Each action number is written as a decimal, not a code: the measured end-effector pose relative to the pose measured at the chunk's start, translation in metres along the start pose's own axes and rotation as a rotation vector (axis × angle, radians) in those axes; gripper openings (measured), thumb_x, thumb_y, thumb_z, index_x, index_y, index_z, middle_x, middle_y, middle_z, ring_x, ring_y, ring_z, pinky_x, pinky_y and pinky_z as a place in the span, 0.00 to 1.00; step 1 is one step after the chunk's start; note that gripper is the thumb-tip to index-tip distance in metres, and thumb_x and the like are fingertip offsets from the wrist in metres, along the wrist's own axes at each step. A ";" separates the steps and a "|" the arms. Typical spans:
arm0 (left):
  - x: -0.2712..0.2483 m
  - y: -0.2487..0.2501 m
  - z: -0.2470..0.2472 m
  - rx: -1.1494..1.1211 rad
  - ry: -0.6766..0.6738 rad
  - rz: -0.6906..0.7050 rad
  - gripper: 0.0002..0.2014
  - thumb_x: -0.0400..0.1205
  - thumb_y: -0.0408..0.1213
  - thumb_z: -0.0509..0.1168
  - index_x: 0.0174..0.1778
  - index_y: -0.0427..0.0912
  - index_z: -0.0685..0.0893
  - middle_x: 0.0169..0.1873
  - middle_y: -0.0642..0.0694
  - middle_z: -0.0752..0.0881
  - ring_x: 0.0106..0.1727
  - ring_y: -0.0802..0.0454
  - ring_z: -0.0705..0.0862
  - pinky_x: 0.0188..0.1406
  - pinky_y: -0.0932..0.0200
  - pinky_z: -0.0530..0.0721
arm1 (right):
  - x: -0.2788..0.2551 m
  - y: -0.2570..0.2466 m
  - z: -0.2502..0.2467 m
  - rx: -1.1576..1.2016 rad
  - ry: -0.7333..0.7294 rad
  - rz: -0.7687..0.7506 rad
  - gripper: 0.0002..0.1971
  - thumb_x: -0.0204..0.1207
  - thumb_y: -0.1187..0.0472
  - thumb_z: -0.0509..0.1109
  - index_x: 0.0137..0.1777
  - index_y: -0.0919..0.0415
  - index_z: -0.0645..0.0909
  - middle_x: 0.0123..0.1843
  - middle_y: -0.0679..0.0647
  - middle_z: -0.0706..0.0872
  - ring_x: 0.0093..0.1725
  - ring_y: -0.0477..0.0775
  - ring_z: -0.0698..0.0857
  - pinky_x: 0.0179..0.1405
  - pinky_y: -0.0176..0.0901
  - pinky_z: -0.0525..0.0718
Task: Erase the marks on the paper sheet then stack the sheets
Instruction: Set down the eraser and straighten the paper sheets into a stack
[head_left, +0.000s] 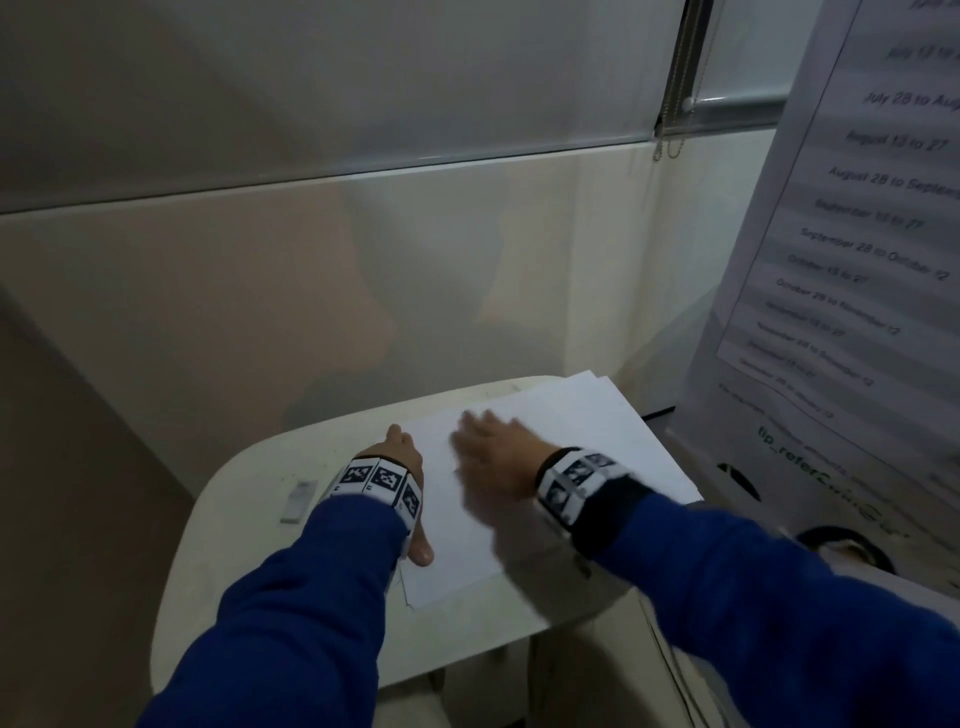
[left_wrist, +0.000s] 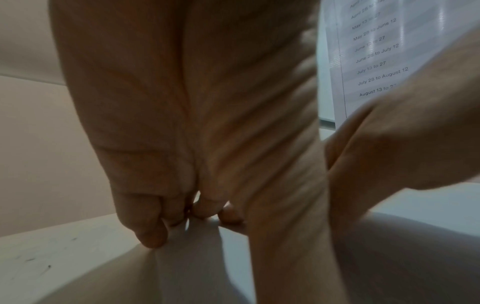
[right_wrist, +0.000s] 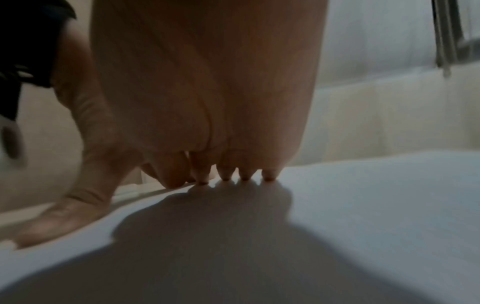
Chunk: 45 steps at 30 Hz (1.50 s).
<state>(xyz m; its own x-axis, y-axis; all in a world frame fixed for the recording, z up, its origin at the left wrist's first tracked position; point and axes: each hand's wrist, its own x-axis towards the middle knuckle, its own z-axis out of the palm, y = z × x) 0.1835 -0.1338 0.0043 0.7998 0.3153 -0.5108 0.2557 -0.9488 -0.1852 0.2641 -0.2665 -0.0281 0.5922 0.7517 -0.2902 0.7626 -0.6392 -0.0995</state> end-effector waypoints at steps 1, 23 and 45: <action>0.000 0.002 -0.003 -0.014 0.012 -0.002 0.64 0.71 0.49 0.82 0.88 0.34 0.41 0.88 0.40 0.39 0.87 0.39 0.54 0.83 0.44 0.65 | 0.002 -0.018 0.004 -0.012 -0.052 -0.077 0.30 0.88 0.47 0.52 0.87 0.54 0.52 0.89 0.57 0.48 0.85 0.60 0.52 0.81 0.63 0.56; -0.028 0.016 -0.015 0.249 0.003 0.040 0.33 0.90 0.42 0.60 0.87 0.33 0.56 0.87 0.35 0.53 0.87 0.41 0.54 0.80 0.46 0.66 | -0.062 0.090 0.029 0.071 -0.005 0.361 0.30 0.89 0.47 0.48 0.86 0.59 0.53 0.89 0.60 0.44 0.87 0.61 0.46 0.82 0.62 0.56; -0.027 0.024 -0.014 0.214 0.005 -0.012 0.40 0.88 0.42 0.65 0.87 0.30 0.50 0.86 0.30 0.46 0.87 0.38 0.55 0.78 0.45 0.71 | -0.068 0.078 0.038 0.025 0.090 0.166 0.53 0.66 0.26 0.15 0.88 0.51 0.42 0.89 0.57 0.42 0.87 0.65 0.44 0.83 0.69 0.51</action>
<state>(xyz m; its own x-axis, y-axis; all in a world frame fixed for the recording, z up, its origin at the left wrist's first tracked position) 0.1752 -0.1656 0.0255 0.8001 0.3257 -0.5038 0.1444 -0.9197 -0.3651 0.2735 -0.3731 -0.0519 0.7308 0.6466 -0.2188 0.6466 -0.7584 -0.0817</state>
